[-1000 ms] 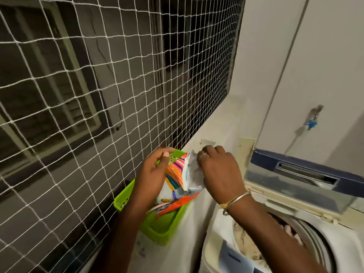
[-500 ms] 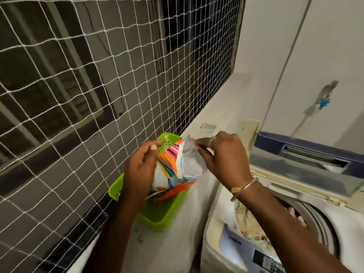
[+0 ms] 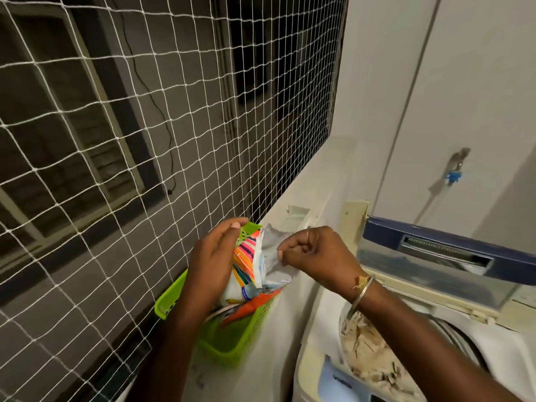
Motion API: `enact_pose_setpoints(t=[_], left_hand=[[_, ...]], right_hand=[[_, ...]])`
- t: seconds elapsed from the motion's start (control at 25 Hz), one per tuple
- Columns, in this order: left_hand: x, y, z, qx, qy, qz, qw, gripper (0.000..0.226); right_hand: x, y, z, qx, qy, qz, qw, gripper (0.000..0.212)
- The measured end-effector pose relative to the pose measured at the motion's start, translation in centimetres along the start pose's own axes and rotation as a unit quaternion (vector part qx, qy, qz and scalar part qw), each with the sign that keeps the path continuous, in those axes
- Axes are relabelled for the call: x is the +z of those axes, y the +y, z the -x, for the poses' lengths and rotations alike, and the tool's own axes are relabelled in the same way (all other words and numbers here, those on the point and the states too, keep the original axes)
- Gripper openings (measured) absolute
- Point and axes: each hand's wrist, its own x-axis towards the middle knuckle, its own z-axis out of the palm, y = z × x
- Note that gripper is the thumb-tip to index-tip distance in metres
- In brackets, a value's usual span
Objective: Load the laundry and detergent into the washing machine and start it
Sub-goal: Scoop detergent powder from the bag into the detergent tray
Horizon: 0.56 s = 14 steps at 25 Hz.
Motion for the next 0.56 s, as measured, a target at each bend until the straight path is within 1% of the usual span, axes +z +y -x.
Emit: enact_pose_setpoints(t=[0.12,0.24,0.4,0.48,0.56], left_hand=[[-0.1,0.3,-0.5,-0.014,-0.013,-0.004,1.0,0.029],[0.2,1.0,-1.3,-0.03,-0.026,0.007,0.999,0.029],[0.6,1.9,-1.9,-0.033,-0.062,-0.019,0.997,0.031],[0.9,2.0,-2.0,-0.035,-0.068,-0.015,0.997,0.033],[1.1,2.0,-2.2,-0.035,-0.069,-0.011,0.997,0.03]], right_hand=[[-1.6,-0.6,-0.3,0.037,0.026,-0.071,0.996,0.01],[-3.1,-1.1,-0.3,0.055,0.044,-0.138,0.988,0.011],[-4.1,-1.0,-0.2,0.076,0.063,-0.165,0.981,0.008],[-4.7,-0.7,-0.2,0.086,0.07,-0.18,0.977,0.008],[-5.3,-0.5,-0.2,0.094,0.076,-0.182,0.976,0.009]])
